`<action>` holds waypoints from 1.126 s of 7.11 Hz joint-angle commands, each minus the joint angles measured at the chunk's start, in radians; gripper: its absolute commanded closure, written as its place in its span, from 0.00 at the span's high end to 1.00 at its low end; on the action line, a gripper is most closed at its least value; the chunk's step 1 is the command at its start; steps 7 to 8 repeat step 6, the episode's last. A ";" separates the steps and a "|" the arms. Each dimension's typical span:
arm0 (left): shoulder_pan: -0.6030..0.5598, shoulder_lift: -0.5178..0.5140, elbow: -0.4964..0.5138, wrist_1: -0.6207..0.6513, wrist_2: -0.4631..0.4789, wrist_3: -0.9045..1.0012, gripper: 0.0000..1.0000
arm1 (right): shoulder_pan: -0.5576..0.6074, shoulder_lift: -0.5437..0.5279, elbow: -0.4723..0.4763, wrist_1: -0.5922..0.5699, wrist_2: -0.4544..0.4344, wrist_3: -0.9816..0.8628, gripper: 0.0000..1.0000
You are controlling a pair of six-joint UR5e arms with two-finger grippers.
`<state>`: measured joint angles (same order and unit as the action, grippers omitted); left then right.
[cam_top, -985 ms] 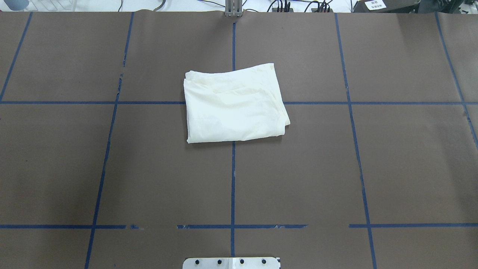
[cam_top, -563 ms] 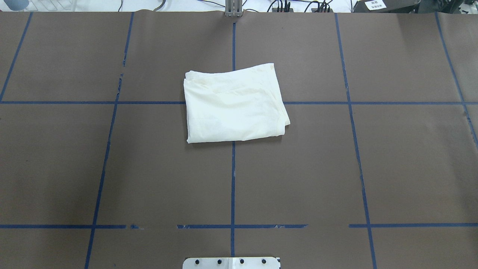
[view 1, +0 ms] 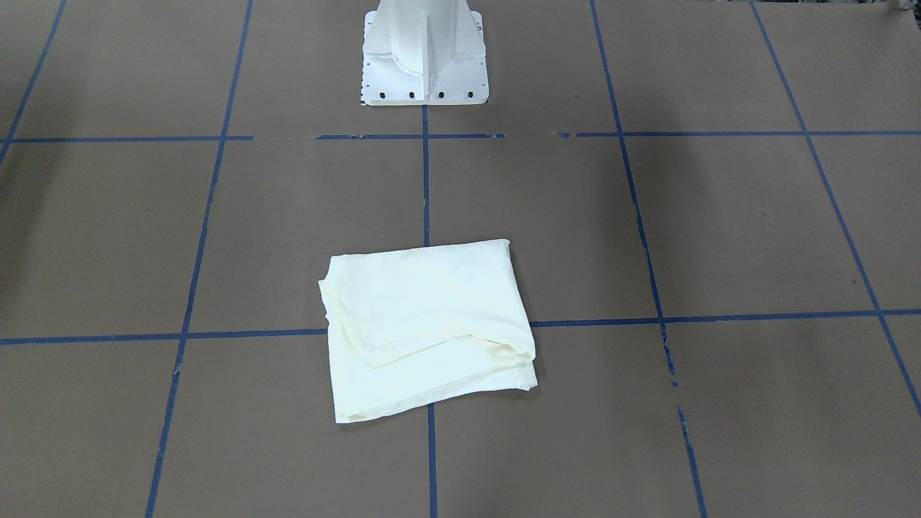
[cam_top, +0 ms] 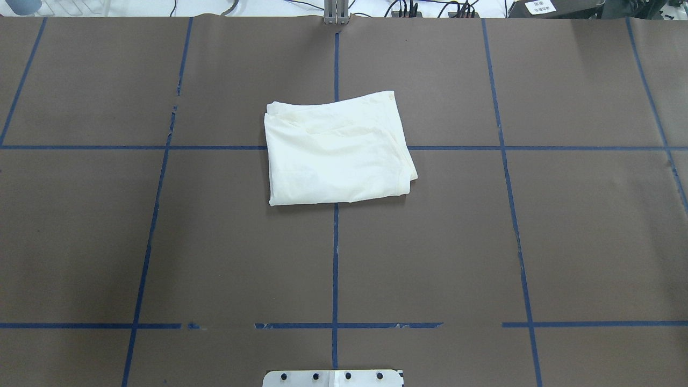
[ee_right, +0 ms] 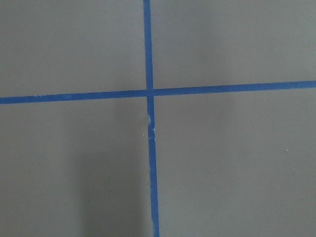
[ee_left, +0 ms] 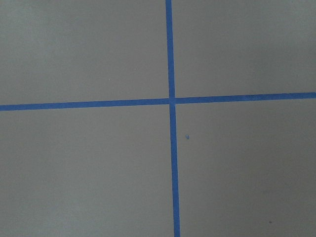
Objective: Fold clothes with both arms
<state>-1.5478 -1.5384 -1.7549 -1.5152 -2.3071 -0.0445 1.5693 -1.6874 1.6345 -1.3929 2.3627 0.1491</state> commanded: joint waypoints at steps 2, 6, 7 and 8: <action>0.000 0.000 0.000 0.001 0.000 0.000 1.00 | 0.000 0.000 0.001 0.000 0.003 0.001 1.00; 0.000 0.000 0.002 0.000 0.000 -0.002 1.00 | 0.000 0.000 0.008 0.000 0.004 0.001 1.00; 0.000 0.000 0.002 0.000 0.000 -0.002 1.00 | 0.000 0.000 0.008 0.000 0.004 0.001 1.00; 0.000 0.000 0.002 0.000 0.000 -0.002 1.00 | 0.000 0.000 0.008 0.000 0.004 0.001 1.00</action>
